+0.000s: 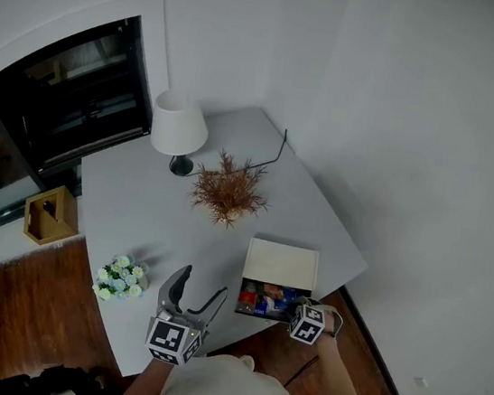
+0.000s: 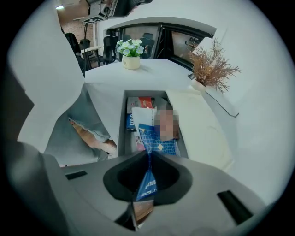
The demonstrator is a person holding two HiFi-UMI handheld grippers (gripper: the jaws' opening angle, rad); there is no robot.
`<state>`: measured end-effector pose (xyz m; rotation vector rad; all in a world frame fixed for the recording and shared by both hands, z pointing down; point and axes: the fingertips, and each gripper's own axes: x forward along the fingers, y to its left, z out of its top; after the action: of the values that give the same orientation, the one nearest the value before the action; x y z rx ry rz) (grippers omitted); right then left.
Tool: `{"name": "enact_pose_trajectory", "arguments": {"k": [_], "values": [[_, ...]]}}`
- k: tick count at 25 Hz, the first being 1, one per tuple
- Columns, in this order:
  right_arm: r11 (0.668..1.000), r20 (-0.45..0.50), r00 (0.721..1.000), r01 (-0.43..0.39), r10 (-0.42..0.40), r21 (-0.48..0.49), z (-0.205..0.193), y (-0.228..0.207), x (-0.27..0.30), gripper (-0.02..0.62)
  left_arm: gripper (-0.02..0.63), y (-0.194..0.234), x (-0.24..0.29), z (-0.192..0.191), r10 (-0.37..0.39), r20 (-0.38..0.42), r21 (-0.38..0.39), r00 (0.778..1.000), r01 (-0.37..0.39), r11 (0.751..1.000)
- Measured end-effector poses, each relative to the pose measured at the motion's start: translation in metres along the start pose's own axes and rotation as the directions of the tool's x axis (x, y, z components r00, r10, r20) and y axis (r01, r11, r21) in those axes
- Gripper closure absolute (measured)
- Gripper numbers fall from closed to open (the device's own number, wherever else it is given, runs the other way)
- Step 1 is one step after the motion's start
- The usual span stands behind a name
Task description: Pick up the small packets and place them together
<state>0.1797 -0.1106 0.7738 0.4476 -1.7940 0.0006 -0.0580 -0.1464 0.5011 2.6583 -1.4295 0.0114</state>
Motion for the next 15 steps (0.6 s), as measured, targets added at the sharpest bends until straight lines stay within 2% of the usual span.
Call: {"name": "enact_pose_trajectory", "arguments": {"k": [5, 10, 15], "values": [[0.999, 0.001, 0.999, -0.033, 0.033, -0.01, 0.0, 0.014, -0.011, 0.56, 0.249, -0.004, 0.003, -0.003, -0.019, -0.008, 0.006, 1.0, 0.019, 1.0], [0.995, -0.024, 0.997, -0.077, 0.076, -0.07, -0.004, 0.026, -0.012, 0.558, 0.25, -0.006, 0.004, -0.004, -0.026, -0.012, 0.009, 1.0, 0.026, 1.0], [0.987, -0.064, 0.992, -0.118, 0.112, -0.107, -0.001, 0.03, -0.009, 0.52, 0.25, -0.006, 0.003, -0.004, -0.026, -0.013, 0.009, 1.0, 0.026, 1.0]]}}
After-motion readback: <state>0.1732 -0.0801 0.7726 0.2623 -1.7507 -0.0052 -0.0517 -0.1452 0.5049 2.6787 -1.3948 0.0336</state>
